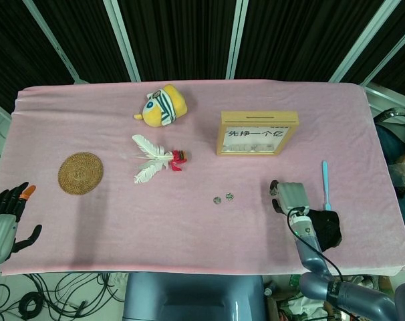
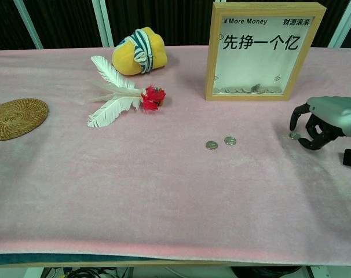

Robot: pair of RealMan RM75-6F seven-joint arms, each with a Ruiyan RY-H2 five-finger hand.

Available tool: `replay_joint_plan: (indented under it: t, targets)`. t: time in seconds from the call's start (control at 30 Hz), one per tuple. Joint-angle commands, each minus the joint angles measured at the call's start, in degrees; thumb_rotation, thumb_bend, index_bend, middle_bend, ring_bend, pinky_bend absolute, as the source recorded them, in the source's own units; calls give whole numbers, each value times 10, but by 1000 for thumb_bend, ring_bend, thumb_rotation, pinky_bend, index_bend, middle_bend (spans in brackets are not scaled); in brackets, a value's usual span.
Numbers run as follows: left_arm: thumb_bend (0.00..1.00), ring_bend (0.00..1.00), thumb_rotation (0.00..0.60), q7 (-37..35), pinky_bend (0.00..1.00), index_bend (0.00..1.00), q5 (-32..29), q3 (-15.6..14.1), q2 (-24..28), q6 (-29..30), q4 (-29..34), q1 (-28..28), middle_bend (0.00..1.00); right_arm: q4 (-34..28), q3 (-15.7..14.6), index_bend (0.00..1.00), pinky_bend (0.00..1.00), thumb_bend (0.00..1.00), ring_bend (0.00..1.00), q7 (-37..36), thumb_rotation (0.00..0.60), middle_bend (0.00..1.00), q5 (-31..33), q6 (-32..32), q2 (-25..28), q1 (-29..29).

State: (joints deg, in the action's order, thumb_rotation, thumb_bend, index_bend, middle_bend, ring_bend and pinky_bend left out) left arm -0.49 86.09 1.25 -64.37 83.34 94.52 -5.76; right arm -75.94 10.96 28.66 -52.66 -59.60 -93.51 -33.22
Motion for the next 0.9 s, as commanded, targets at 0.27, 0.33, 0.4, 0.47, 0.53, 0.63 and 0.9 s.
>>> replay_joint_plan:
  t: [0.27, 0.33, 0.4, 0.47, 0.53, 0.63, 0.9]
  targets:
    - [356, 0, 600, 1, 0, 24, 0, -1, 0, -1, 0, 0, 0, 10, -2, 389, 844, 383, 843, -4, 600, 786, -3, -3, -4, 1]
    - [356, 0, 600, 2, 0, 24, 0, -1, 0, -1, -1, 0, 0, 11, -1, 389, 844, 383, 843, -6, 600, 786, -4, -3, -5, 1]
    - [356, 0, 600, 2, 0, 24, 0, -1, -1, -1, -1, 0, 0, 14, -1, 389, 844, 383, 844, -7, 600, 786, -6, -4, -6, 2]
    - [356, 0, 600, 2, 0, 24, -1, 0, -1, -1, -1, 0, 0, 16, -1, 389, 844, 383, 844, -9, 600, 786, -5, -5, -7, 2]
    - [356, 0, 600, 2, 0, 24, -1, 0, -1, -1, -1, 0, 0, 18, -2, 389, 844, 383, 844, -9, 600, 786, -5, -4, -8, 3]
    - [356, 0, 600, 2, 0, 24, -1, 0, -1, -1, -2, 0, 0, 19, -2, 389, 844, 383, 844, -11, 600, 786, -5, -5, -9, 4]
    - [356, 0, 600, 3, 0, 24, -1, 0, -2, -1, -2, 0, 0, 20, -2, 390, 844, 382, 844, -13, 600, 786, -6, -3, -9, 5]
